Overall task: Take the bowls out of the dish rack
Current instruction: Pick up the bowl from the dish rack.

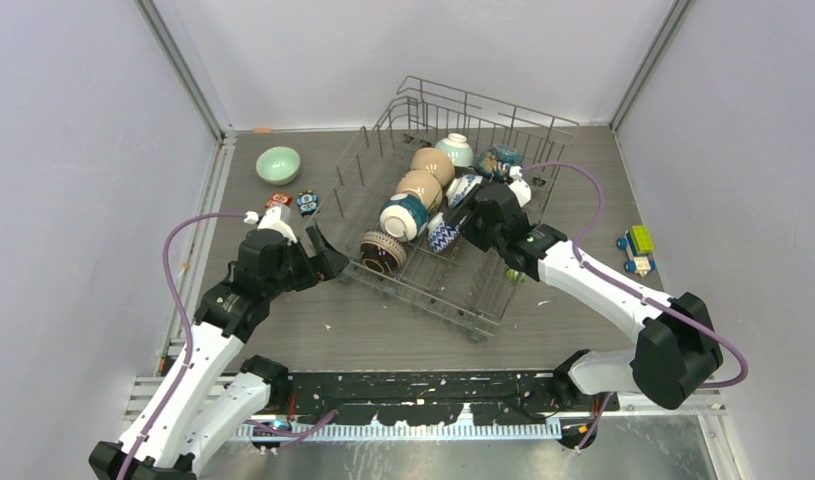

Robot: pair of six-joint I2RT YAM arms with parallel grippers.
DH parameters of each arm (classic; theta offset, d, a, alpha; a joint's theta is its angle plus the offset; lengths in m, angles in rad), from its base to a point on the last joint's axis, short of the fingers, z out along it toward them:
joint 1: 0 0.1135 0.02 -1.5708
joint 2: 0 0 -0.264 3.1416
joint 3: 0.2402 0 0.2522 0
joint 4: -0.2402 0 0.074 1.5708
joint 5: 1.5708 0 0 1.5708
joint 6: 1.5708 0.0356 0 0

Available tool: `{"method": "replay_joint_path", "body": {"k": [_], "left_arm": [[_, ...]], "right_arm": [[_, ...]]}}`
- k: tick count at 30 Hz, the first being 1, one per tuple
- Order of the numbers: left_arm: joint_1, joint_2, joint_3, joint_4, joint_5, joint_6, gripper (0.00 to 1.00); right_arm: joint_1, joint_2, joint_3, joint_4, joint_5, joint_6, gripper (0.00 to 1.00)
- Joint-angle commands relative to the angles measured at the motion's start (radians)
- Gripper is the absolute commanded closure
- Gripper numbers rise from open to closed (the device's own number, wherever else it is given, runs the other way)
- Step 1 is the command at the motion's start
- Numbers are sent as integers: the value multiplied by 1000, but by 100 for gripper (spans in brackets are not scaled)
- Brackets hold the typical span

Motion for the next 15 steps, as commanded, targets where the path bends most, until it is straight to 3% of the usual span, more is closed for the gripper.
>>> {"method": "replay_joint_path", "body": {"k": [1, 15], "left_arm": [[-1, -11, -10, 47, 17, -18, 12], [-1, -15, -31, 49, 14, -22, 12]], "right_arm": [[-2, 13, 11, 64, 36, 37, 35], [-3, 63, 8, 35, 61, 41, 32]]}}
